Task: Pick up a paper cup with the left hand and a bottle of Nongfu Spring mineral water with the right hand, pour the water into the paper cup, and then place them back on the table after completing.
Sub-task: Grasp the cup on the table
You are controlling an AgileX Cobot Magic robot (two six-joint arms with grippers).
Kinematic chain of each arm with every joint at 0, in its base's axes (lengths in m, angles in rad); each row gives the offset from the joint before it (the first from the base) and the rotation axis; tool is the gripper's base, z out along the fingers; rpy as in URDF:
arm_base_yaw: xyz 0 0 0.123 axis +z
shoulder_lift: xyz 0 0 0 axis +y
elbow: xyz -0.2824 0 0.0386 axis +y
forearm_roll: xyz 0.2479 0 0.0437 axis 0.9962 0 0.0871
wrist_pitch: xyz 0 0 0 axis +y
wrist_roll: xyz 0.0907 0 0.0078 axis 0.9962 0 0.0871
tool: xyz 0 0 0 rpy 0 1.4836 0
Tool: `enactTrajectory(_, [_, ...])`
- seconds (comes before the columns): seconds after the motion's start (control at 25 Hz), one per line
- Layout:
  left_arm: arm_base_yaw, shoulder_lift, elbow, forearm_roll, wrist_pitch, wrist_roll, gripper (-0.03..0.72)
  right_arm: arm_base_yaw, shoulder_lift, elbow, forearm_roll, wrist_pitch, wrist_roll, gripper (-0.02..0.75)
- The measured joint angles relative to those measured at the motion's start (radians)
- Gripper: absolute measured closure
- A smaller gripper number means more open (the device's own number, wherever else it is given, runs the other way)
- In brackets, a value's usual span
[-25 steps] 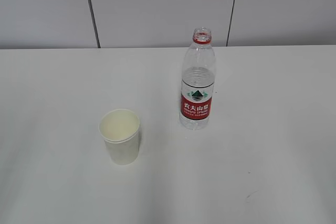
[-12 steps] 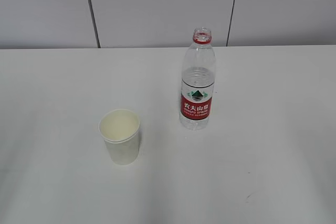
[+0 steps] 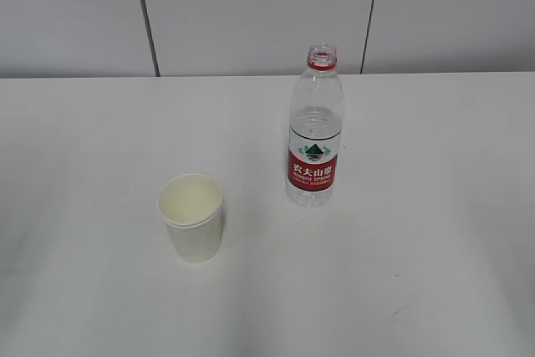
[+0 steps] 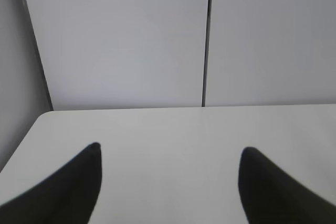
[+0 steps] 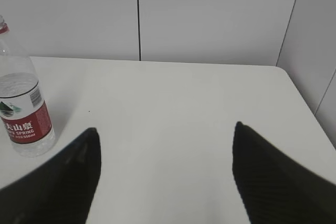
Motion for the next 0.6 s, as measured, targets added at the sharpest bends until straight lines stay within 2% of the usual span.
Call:
enactTrajectory(0.2, [-0.021,0.121,0.0,0.004,-0.095,0.0,0.189,0.0,0.041,0.0,0.0,-0.037,-0.004,0.158])
enactTrajectory(0.6, [-0.206,0.404,0.0,0.041,-0.307,0.0,0.189,0.006,0.179,0.0,0.007,-0.182,-0.007,0.158])
